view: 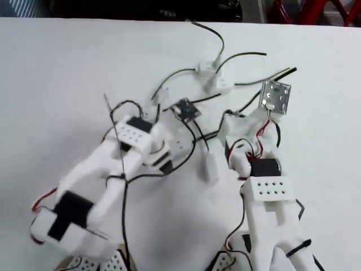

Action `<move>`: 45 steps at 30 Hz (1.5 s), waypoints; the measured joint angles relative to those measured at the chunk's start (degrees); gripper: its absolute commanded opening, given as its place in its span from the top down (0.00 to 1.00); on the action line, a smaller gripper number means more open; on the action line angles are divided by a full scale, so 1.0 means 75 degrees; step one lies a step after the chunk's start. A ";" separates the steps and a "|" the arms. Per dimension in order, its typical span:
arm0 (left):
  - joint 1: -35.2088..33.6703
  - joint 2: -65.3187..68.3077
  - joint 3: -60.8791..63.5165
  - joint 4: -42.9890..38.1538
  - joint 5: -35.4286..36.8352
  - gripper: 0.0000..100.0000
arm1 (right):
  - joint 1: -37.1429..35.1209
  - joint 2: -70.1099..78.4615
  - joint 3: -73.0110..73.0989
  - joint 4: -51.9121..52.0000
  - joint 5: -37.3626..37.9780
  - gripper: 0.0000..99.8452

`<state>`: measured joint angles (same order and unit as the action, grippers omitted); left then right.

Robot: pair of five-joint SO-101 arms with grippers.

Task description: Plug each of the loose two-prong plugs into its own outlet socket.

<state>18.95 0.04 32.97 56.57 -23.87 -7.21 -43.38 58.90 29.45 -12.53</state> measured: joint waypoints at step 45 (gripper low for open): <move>-0.4419 -0.7842 0.6048 -0.1102 0.0387 0.73 | -0.3399 0.3540 -0.1020 -0.0504 0.1582 0.98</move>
<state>-14.20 -58.77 78.33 48.31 -20.97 -32.70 -16.84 51.25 25.67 -0.66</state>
